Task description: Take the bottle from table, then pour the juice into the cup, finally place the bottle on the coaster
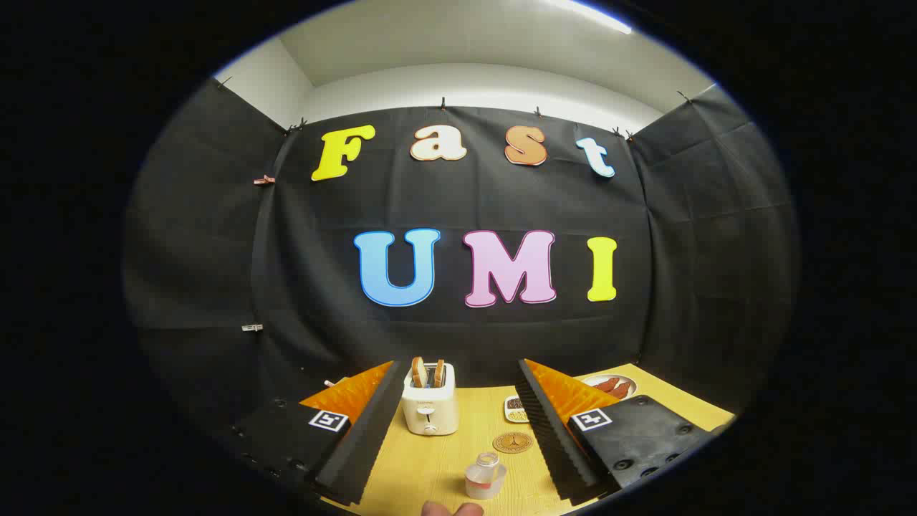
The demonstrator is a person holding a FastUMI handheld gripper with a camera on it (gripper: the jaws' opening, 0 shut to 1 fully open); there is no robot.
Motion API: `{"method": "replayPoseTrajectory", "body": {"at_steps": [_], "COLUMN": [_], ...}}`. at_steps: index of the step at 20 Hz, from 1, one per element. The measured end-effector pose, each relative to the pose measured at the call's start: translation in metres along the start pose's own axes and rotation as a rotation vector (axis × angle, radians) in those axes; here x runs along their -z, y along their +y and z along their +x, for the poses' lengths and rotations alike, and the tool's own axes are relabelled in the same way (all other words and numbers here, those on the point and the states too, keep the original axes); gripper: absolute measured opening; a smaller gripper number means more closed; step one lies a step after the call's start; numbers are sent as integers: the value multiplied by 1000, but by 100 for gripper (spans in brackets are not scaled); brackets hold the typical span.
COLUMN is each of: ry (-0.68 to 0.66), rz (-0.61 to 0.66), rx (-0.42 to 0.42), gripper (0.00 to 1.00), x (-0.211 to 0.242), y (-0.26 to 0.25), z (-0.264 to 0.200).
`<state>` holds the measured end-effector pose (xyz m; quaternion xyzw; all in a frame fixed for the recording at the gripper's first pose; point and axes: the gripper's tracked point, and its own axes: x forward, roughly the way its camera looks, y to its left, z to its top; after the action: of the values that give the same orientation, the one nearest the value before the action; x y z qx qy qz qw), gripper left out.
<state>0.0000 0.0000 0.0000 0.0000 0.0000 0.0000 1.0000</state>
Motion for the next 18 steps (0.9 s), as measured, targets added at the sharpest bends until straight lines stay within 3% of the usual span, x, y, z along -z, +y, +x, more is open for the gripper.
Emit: {"method": "replayPoseTrajectory", "body": {"at_steps": [13, 18], "ry": [31, -17], "rz": [-25, -43], "rx": [8, 11], "gripper": [96, 97], "x": [13, 16], "y": [-5, -5], "z": [-13, -13]}}
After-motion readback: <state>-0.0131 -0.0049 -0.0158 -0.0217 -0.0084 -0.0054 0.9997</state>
